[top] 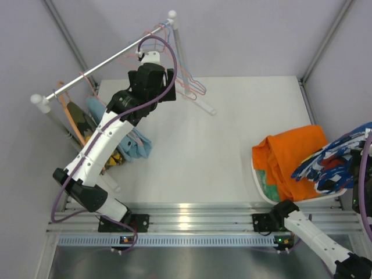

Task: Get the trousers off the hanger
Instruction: Place the trousers in the bin.

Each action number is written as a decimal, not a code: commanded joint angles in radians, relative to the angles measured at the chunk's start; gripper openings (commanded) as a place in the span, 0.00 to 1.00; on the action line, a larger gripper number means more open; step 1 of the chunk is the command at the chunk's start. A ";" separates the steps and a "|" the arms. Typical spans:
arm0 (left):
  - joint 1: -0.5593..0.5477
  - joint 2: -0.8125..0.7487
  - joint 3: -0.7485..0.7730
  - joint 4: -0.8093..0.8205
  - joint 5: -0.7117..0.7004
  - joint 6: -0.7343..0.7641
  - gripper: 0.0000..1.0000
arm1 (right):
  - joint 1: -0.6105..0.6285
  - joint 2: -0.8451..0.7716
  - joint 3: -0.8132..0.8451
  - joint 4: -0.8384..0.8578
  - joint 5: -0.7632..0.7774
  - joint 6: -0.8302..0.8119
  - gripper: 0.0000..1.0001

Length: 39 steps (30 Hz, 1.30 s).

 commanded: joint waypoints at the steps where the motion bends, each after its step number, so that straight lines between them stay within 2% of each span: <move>1: -0.004 -0.030 -0.003 0.017 0.012 -0.015 0.98 | 0.004 -0.024 0.013 -0.022 -0.007 0.014 0.00; 9: -0.002 -0.014 0.000 0.023 0.001 -0.010 0.98 | 0.002 -0.047 0.111 -0.056 0.011 0.026 0.00; 15: -0.004 -0.021 -0.004 0.029 -0.008 -0.005 0.98 | 0.002 -0.027 0.107 -0.150 0.065 0.026 0.00; 21: -0.004 -0.022 -0.010 0.035 -0.016 -0.002 0.98 | 0.004 -0.029 0.143 -0.156 0.039 0.024 0.00; 27: -0.004 -0.016 -0.018 0.046 -0.008 -0.007 0.98 | 0.004 -0.027 -0.010 -0.150 -0.015 0.009 0.00; 31: -0.002 -0.024 -0.024 0.048 -0.011 -0.007 0.98 | 0.004 -0.004 -0.154 -0.107 -0.127 0.009 0.00; 39: -0.004 -0.050 -0.049 0.066 -0.021 -0.001 0.98 | 0.002 0.052 -0.350 0.190 -0.193 -0.091 0.00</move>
